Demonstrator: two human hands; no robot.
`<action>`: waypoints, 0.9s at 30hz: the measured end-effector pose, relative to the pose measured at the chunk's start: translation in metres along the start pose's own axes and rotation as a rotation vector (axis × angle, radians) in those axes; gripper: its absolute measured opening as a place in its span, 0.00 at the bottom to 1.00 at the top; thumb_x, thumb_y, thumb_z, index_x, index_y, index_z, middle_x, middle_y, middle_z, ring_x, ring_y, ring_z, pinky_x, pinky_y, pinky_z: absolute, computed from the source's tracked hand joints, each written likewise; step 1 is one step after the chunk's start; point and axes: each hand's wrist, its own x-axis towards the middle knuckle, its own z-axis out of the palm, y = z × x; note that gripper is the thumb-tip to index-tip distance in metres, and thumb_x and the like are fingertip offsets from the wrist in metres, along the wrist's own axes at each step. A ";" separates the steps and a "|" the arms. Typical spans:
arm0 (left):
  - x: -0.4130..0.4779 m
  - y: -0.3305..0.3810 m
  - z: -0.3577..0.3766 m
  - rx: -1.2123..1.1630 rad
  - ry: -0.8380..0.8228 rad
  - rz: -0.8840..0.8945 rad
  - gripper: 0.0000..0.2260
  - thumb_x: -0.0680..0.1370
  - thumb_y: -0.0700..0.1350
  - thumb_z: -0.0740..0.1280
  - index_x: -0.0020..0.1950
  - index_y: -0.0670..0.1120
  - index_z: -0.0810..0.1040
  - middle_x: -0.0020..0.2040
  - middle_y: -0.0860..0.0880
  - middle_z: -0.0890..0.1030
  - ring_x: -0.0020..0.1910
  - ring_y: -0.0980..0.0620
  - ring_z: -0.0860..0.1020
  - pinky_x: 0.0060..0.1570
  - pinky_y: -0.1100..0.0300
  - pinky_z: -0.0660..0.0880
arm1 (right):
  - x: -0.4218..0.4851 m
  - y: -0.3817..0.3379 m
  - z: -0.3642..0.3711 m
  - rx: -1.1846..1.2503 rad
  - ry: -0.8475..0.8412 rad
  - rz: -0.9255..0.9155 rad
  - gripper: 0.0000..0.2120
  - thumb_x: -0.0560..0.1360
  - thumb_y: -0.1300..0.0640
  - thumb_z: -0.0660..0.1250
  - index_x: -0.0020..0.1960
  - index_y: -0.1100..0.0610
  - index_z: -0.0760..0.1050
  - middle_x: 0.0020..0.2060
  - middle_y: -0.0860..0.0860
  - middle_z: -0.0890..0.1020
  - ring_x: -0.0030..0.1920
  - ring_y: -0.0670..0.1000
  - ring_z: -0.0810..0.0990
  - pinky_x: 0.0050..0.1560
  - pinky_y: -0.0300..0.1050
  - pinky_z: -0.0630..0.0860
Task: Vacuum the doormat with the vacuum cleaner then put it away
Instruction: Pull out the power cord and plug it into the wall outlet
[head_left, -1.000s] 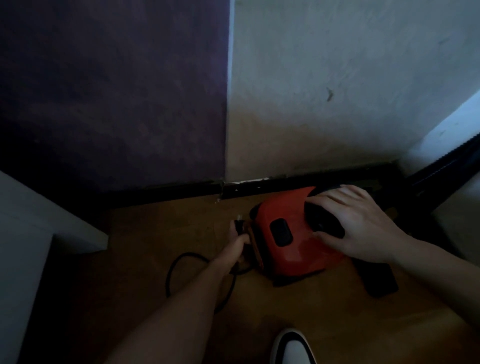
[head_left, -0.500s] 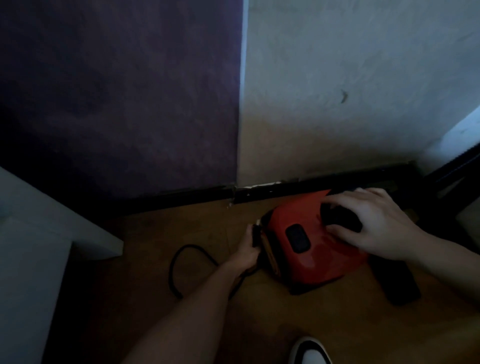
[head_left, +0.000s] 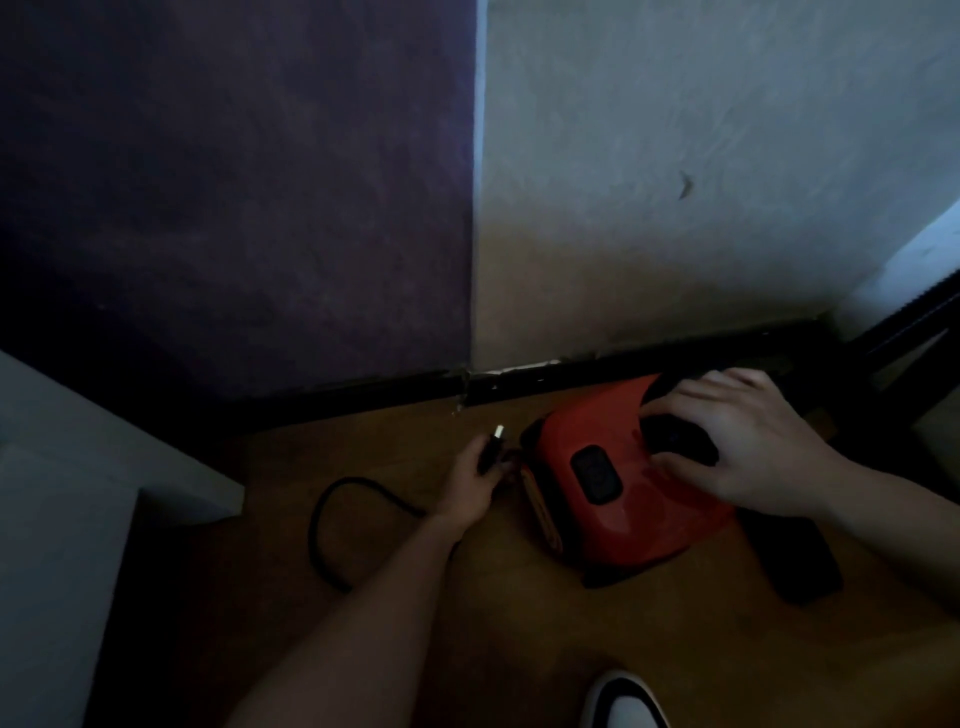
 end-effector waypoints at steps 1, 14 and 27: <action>0.000 0.005 -0.003 -0.030 0.025 0.011 0.12 0.78 0.33 0.68 0.57 0.45 0.75 0.51 0.50 0.80 0.52 0.53 0.78 0.50 0.69 0.75 | 0.000 0.000 0.000 -0.003 0.003 0.002 0.26 0.72 0.31 0.57 0.61 0.44 0.78 0.51 0.41 0.80 0.56 0.50 0.79 0.60 0.49 0.60; -0.045 0.031 -0.046 0.783 -0.149 0.297 0.09 0.81 0.47 0.66 0.59 0.47 0.82 0.58 0.46 0.73 0.61 0.48 0.72 0.64 0.57 0.67 | 0.002 -0.008 -0.002 -0.017 0.020 0.039 0.25 0.71 0.32 0.56 0.57 0.45 0.80 0.48 0.43 0.80 0.53 0.53 0.79 0.59 0.49 0.60; -0.094 0.051 -0.013 0.617 -0.507 0.174 0.10 0.77 0.59 0.68 0.50 0.54 0.80 0.43 0.52 0.82 0.39 0.56 0.81 0.42 0.53 0.79 | 0.003 -0.015 -0.006 -0.034 -0.023 0.094 0.29 0.70 0.32 0.56 0.61 0.47 0.79 0.52 0.47 0.80 0.59 0.54 0.76 0.64 0.53 0.61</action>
